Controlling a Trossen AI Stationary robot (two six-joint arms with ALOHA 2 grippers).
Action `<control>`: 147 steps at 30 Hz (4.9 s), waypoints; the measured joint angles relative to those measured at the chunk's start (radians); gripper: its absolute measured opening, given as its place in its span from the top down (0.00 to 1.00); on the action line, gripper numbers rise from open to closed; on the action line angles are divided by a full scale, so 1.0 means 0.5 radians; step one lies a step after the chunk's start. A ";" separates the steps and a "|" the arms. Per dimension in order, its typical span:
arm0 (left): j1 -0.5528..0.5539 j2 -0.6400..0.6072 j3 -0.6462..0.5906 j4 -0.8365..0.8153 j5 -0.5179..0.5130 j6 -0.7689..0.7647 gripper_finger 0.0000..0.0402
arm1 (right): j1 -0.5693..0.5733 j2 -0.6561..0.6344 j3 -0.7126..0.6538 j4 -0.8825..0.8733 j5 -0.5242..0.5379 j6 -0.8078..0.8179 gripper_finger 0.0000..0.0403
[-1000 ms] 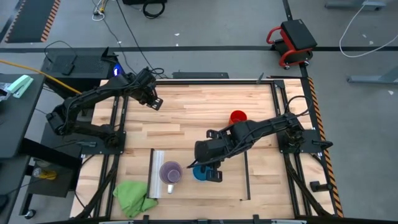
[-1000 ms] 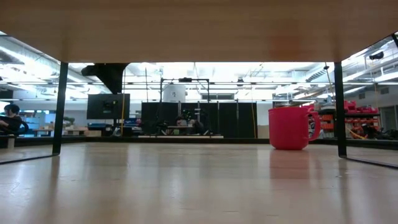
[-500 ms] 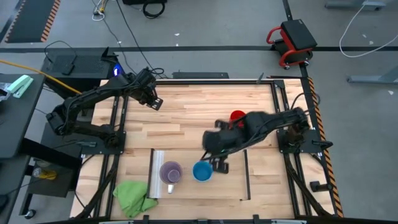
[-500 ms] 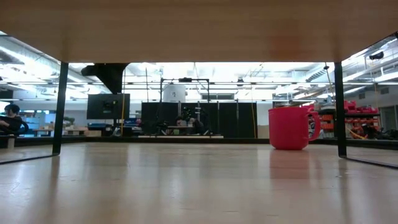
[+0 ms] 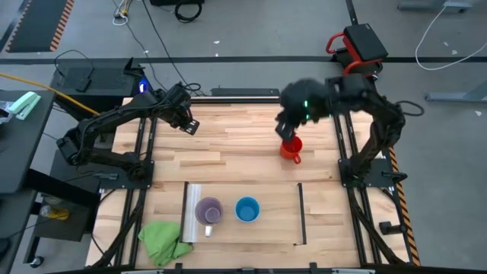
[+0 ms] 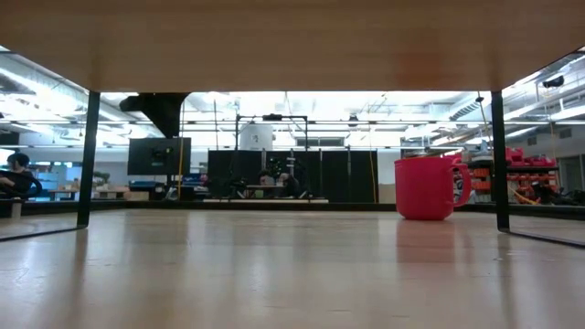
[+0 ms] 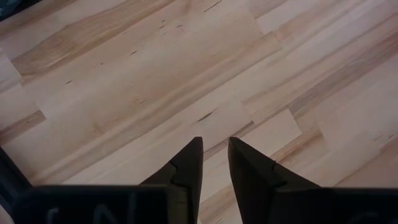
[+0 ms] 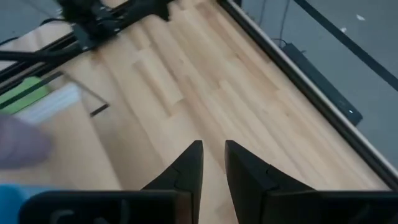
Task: Stack small to large cups/mugs on shelf
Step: Put the red mug on the shelf
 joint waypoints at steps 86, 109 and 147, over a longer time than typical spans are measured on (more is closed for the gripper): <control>-0.002 0.000 0.000 0.094 0.009 -0.057 0.76 | -0.923 -0.485 -2.582 1.134 -0.550 -0.203 0.81; -0.002 0.001 0.000 0.089 0.009 -0.051 0.75 | -0.916 -0.458 -2.732 1.171 -0.580 -0.194 0.81; -0.027 0.001 0.000 0.090 0.008 -0.056 0.75 | -0.737 -0.462 -2.715 1.096 -0.503 0.353 0.93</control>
